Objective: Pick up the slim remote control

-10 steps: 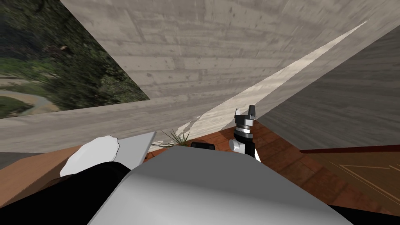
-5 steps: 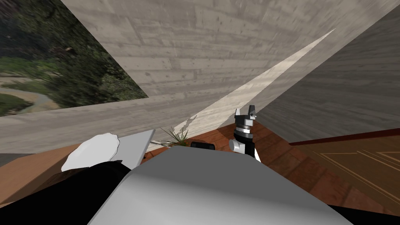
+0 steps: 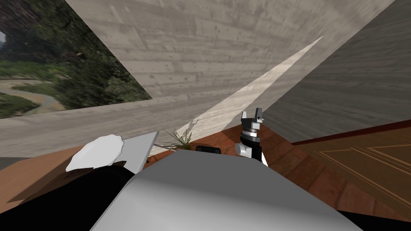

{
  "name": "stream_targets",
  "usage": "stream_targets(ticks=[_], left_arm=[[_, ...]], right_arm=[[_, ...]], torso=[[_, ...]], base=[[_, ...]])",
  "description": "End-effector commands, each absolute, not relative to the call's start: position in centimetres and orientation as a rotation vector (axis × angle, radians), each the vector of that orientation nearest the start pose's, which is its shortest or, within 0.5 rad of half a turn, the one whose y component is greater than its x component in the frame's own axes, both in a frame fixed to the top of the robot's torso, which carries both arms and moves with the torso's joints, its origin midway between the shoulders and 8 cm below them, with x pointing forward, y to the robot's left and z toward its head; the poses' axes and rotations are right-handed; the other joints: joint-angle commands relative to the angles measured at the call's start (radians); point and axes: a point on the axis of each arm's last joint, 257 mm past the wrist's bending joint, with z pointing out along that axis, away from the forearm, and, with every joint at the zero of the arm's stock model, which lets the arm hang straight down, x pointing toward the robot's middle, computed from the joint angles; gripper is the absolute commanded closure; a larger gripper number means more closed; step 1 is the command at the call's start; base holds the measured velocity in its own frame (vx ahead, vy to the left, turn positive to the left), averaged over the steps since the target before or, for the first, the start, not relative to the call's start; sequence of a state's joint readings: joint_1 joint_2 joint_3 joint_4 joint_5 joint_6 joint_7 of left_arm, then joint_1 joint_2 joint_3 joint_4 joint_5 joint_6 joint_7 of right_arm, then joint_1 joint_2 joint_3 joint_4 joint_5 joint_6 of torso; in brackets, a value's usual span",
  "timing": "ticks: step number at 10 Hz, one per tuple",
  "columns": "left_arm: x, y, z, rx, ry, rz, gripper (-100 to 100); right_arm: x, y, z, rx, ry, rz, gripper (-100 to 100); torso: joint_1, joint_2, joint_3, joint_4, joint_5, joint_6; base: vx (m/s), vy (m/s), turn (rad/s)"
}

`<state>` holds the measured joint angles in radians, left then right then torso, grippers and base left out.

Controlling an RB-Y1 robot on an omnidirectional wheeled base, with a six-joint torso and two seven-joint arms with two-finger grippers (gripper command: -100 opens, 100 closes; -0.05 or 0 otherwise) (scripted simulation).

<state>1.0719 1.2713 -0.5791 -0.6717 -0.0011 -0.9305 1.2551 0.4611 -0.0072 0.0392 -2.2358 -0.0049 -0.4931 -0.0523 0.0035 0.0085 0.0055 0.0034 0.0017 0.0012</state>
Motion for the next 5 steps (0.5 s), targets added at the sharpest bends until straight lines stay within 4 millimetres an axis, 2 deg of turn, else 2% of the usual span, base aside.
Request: stream_targets(ticks=[1,2,4,5], left_arm=[[-25.3,63.7,-34.2,-2.496,1.908,-0.049,100],[-23.4,65.1,-33.8,-2.470,1.910,-0.052,100],[-23.7,65.0,-33.8,-2.515,1.885,-0.036,100],[-22.0,66.4,-33.4,-2.487,1.893,-0.035,100]], right_arm=[[35.9,-26.3,1.6,0.694,0.613,1.404,0],[35.8,-26.3,1.6,0.694,0.613,1.404,0],[35.9,-26.3,1.6,0.694,0.613,1.404,0],[35.9,-26.3,1.6,0.694,0.613,1.404,0]], torso=[[0.000,0.000,0.000,0.000,0.000,0.000],[0.001,-0.003,-0.002,-0.001,0.000,-0.001],[-0.001,0.000,0.000,0.000,-0.001,0.001],[-0.001,-0.001,-0.001,-0.001,-0.001,-0.001]], base=[[-0.006,-0.010,0.015],[-0.107,-0.052,-0.112],[-0.077,-0.059,-0.050],[-0.123,-0.111,-0.115]])
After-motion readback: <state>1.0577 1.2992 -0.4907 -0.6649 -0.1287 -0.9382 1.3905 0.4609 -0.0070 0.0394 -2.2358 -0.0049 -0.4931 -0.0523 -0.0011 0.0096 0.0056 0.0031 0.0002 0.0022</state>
